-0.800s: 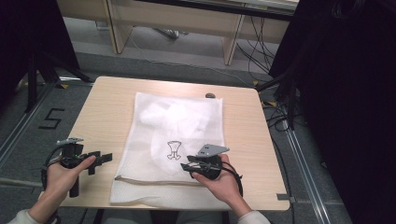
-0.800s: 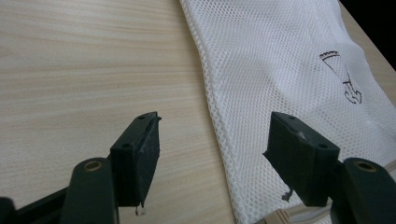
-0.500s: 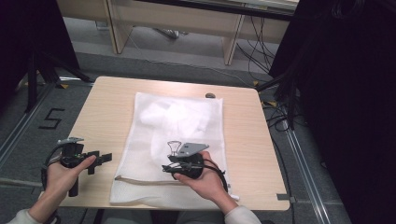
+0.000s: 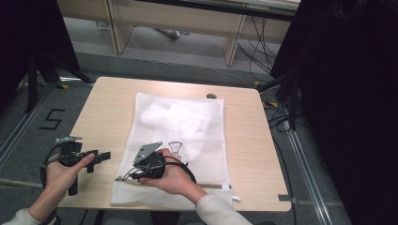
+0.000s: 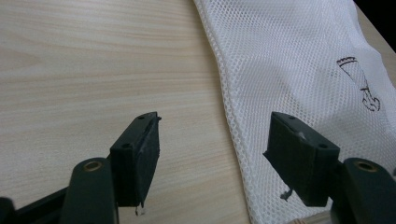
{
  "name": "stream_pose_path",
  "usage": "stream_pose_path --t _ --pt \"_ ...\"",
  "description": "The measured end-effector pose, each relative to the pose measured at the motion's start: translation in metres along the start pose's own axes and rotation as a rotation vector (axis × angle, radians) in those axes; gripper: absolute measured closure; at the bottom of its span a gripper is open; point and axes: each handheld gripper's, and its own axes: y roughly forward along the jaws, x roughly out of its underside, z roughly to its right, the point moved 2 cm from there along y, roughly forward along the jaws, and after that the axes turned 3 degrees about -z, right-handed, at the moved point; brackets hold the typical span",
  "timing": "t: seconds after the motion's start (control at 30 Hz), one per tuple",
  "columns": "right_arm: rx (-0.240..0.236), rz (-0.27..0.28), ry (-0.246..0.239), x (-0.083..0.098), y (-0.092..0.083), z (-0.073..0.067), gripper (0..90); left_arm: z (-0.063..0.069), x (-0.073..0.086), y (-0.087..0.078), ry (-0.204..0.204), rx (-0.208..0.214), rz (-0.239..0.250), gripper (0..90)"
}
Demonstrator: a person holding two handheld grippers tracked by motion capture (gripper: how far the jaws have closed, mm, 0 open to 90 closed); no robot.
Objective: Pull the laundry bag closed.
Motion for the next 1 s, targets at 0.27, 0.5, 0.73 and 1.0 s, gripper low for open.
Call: stream_pose_path --t 0.27,0.5,0.73,1.0 --pt "-0.028 -0.065 -0.031 -0.012 0.024 -0.003 64.0 0.001 0.0 0.0 0.007 0.0 -0.002 34.1" --pt "-0.041 -0.095 -0.03 -0.016 0.041 0.0 67.5 0.001 0.0 0.001 0.003 0.0 0.0 34.1" --pt "-0.063 -0.127 -0.022 -0.014 0.055 0.001 68.3 0.0 -0.001 0.001 0.002 0.001 -0.003 34.2" --pt "-0.079 -0.143 -0.016 -0.014 0.063 0.003 68.3 0.001 0.0 0.002 0.002 0.002 -0.008 34.2"
